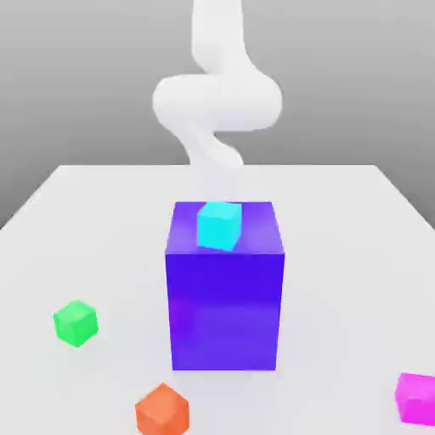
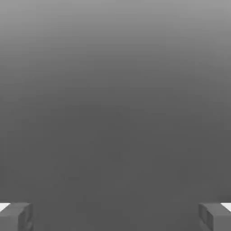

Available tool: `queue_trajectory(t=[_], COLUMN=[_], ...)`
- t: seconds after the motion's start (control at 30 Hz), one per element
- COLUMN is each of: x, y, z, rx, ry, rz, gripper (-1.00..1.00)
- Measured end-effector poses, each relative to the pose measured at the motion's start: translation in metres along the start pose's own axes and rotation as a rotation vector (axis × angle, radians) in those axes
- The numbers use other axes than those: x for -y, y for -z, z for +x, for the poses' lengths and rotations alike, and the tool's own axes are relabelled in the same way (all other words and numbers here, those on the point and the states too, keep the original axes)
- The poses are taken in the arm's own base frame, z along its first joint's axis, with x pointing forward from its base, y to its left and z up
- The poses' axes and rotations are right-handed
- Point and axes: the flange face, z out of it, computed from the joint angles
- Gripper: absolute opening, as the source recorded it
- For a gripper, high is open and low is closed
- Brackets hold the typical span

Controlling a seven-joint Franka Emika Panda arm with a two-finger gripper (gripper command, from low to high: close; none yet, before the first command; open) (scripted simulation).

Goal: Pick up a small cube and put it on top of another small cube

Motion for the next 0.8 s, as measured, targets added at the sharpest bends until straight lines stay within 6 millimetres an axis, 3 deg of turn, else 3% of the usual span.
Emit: queue_trajectory(t=[0.17, 0.37, 0.53, 0.63, 0.8], x=[0.027, 0.051, 0.060, 0.064, 0.048], y=[-0.090, -0.191, -0.267, -0.306, -0.368], z=[-0.026, -0.083, -0.149, -0.201, -0.277], rx=[0.153, 0.321, 0.453, 0.533, 0.652], ry=[0.201, 0.443, 0.650, 0.790, 0.997], rz=[-0.017, -0.033, -0.044, -0.044, -0.060], gripper=[0.00, 0.00, 0.00, 0.00, 0.00])
